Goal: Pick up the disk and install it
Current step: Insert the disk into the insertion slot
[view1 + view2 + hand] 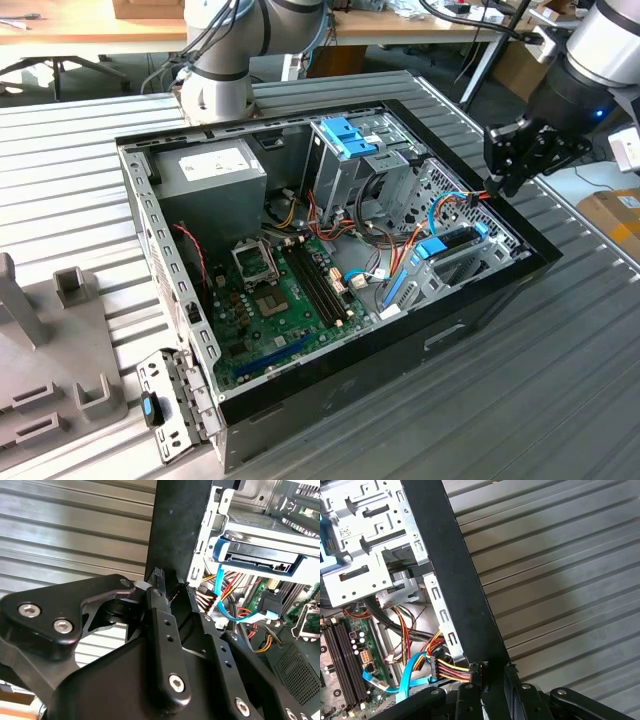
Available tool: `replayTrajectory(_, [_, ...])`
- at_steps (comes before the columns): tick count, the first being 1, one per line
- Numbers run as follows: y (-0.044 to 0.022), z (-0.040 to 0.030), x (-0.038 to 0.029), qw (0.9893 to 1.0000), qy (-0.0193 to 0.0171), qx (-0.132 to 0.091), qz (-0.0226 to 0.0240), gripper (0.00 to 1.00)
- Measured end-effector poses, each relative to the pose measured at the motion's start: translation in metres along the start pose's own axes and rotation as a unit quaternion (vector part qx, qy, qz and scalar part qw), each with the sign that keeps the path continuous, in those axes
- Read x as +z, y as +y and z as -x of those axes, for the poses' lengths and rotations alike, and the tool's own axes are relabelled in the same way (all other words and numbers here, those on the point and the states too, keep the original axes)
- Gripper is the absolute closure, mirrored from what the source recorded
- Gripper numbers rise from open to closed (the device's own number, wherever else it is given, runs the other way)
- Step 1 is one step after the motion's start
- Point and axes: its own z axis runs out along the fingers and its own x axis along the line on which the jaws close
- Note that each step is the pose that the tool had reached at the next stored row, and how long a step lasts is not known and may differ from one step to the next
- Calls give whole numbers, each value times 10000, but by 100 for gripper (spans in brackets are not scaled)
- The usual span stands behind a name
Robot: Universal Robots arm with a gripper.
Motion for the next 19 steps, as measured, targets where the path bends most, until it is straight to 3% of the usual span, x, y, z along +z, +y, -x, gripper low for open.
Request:
replayTrajectory(2, [-21,-24,-3,9999,-97,-6,67,67])
replayTrajectory(3, [-29,-28,-4,9999,-115,-7,77,67])
replayTrajectory(7, [-33,-32,-4,9999,-126,-7,86,67])
replayTrajectory(12, [-39,-36,-6,9997,-215,-14,149,67])
replayTrajectory(19, [-118,-36,-10,9996,-213,-13,167,67])
